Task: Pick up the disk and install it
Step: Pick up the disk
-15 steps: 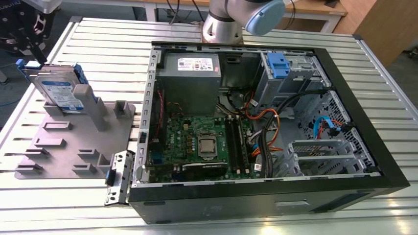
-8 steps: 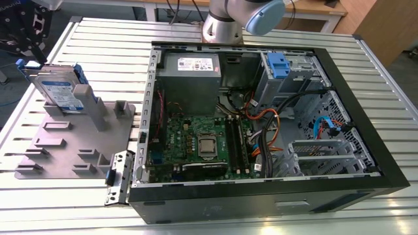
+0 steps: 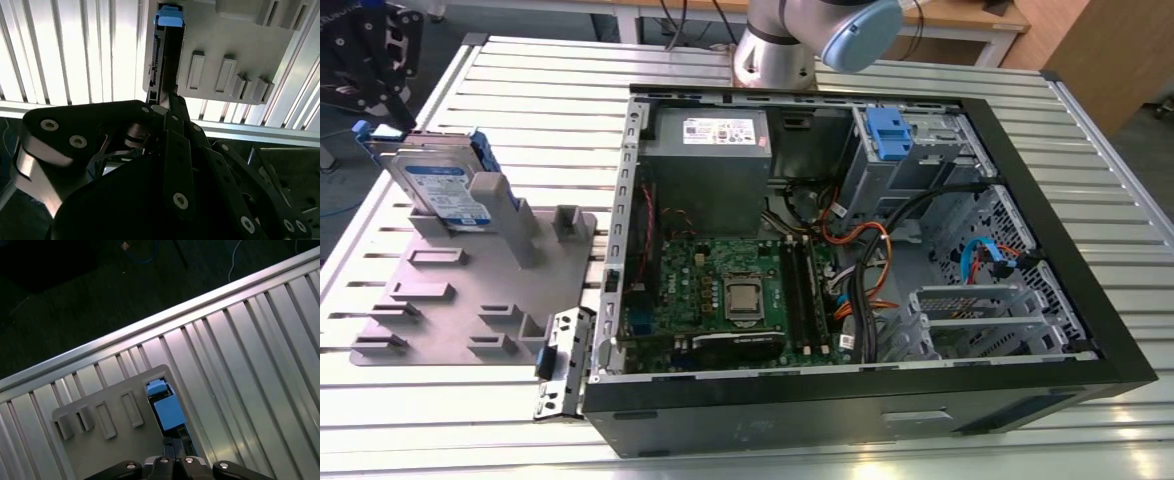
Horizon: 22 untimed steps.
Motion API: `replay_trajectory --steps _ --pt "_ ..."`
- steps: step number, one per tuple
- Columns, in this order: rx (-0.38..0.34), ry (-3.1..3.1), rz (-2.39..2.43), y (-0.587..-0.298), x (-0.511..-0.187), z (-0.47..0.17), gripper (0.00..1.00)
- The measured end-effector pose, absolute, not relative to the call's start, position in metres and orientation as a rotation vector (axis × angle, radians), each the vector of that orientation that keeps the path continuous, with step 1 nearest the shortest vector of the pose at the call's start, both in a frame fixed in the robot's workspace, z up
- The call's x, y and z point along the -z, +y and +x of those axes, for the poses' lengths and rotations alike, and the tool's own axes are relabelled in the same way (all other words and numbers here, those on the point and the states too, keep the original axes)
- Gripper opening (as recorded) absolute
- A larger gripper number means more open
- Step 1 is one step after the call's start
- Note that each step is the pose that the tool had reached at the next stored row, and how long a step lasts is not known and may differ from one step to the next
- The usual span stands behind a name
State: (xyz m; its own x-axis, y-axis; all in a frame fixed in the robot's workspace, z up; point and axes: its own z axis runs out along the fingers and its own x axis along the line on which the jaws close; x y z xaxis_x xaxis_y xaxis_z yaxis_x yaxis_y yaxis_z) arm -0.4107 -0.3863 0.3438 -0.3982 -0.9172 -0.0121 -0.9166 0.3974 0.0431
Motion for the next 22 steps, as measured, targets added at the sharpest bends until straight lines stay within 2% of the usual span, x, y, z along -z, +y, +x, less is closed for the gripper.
replay_trajectory --steps 22 --pt "0.056 -2.368 2.049 -0.3844 -0.3400 -0.4107 0.11"
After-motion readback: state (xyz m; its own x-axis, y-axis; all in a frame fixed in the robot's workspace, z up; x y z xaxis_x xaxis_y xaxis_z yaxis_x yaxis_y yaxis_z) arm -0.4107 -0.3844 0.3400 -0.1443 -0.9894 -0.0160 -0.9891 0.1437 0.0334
